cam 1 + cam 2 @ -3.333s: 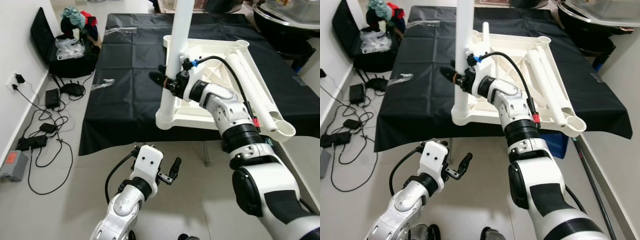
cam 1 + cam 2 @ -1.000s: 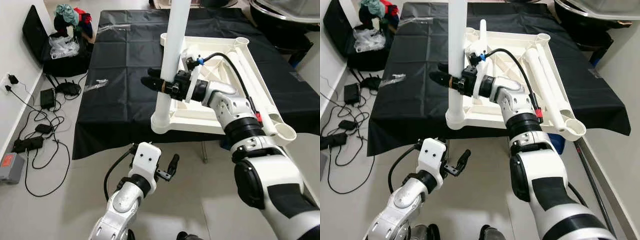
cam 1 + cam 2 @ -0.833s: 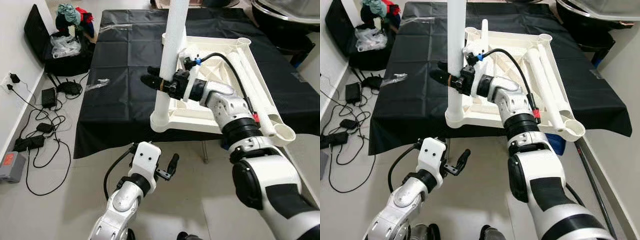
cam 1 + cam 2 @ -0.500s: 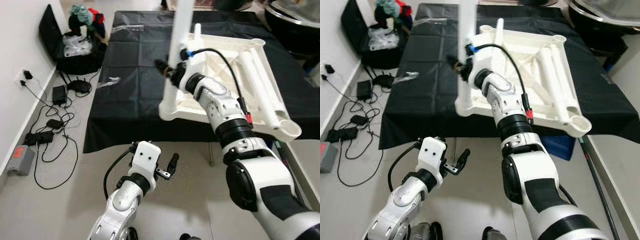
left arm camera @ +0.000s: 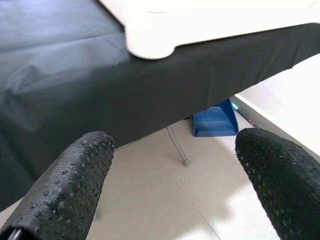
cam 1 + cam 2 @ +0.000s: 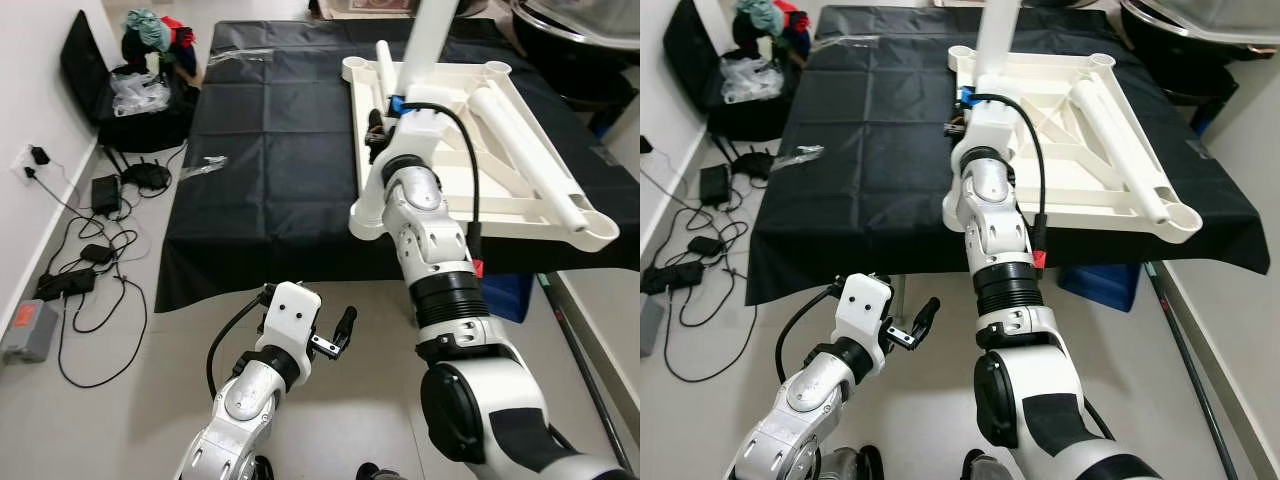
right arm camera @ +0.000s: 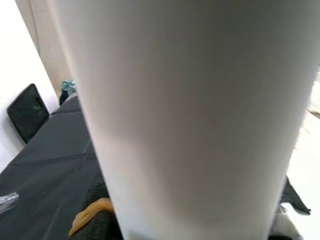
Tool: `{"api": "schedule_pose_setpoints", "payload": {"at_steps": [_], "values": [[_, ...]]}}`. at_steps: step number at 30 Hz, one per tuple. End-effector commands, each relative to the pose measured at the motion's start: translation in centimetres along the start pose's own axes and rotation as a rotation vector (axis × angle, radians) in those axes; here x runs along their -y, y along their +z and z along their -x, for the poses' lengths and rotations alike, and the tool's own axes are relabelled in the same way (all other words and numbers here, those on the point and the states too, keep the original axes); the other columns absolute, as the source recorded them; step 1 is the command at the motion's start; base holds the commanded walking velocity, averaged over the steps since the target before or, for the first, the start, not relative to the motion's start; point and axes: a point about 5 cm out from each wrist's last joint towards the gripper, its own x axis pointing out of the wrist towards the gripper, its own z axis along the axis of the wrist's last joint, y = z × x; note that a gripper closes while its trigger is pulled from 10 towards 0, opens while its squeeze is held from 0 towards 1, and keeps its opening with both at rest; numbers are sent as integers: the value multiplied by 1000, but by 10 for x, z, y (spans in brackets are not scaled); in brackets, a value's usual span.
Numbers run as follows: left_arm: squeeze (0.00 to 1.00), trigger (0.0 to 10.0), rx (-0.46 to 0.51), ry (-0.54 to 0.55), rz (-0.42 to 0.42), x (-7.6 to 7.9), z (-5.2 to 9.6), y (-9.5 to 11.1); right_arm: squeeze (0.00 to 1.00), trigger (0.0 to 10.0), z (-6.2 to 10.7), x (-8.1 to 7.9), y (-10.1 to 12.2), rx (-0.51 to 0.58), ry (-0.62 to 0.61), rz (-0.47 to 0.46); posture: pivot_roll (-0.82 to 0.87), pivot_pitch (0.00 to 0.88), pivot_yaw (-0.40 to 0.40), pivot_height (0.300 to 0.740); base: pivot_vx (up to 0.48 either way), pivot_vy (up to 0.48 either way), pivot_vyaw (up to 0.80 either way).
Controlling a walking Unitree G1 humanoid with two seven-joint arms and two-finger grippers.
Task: Building children table
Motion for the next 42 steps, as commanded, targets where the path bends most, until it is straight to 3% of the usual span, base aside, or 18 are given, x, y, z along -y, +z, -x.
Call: {"api": "schedule_pose_setpoints", "payload": {"at_steps": [1,2,4,5,6,7,10,11,12,14,16,18,24,32,33,34,35,42], "values": [[0,10000,-34,0,12,1,0,-7,192,10000,2,-3,-10,-36,19,-57,127,205,-45,740,0,0,0],[0,10000,-34,0,13,1,0,-7,1000,10000,2,-7,-11,-45,80,-69,128,205,-45,740,0,0,0],[0,10000,-34,-1,14,1,0,-7,1000,10000,0,-9,-12,-57,159,-64,128,206,-45,740,0,0,0],[0,10000,-35,0,15,1,0,-7,0,10000,-1,-7,-13,-79,221,-57,125,207,-45,740,0,0,0],[0,10000,-35,0,15,1,0,-7,0,10000,-1,-7,-13,-79,221,-57,125,207,-45,740,0,0,0],[0,10000,-34,0,16,1,-1,-7,0,10000,-3,-5,-14,-126,356,-105,122,208,-46,740,0,0,0],[0,10000,-35,1,17,1,-1,-7,0,10000,-3,-2,-12,-150,432,-129,123,209,-46,740,0,0,0],[0,10000,-35,2,17,1,-1,-7,0,10000,0,1,-8,-161,579,-136,123,208,-49,740,0,0,0],[0,10000,-35,2,17,1,-1,-7,0,10000,0,1,-8,-161,579,-136,123,208,-49,740,0,0,0],[0,10000,-35,3,18,1,-1,-7,0,10000,7,8,-2,-174,835,-116,124,209,-49,740,0,0,0],[0,10000,-35,3,18,1,-1,-7,0,10000,7,8,-2,-174,835,-116,124,209,-49,740,0,0,0],[0,10000,-34,3,18,1,-1,-7,0,10000,18,11,5,-167,1052,-90,125,214,-50,740,0,0,0],[0,10000,-34,5,21,1,-1,-6,0,10000,20,12,9,-170,1164,-54,124,222,-51,740,0,0,0],[0,10000,-33,6,23,1,-1,-6,0,10000,8,6,17,-141,1104,-77,125,209,-53,740,0,0,0],[0,10000,-33,6,22,2,0,-6,0,7765,7,6,16,-139,1101,-64,128,206,-54,740,0,0,0],[0,10000,-33,6,22,2,0,-6,0,7765,7,6,16,-139,1101,-64,128,206,-54,740,0,0,0],[0,10000,-33,5,21,2,0,-6,0,0,6,6,15,-134,1085,-47,131,200,-62,740,0,0,0],[0,10000,-34,4,17,4,2,-8,0,0,3,14,10,-118,980,-23,137,165,-67,740,0,0,0]]}}
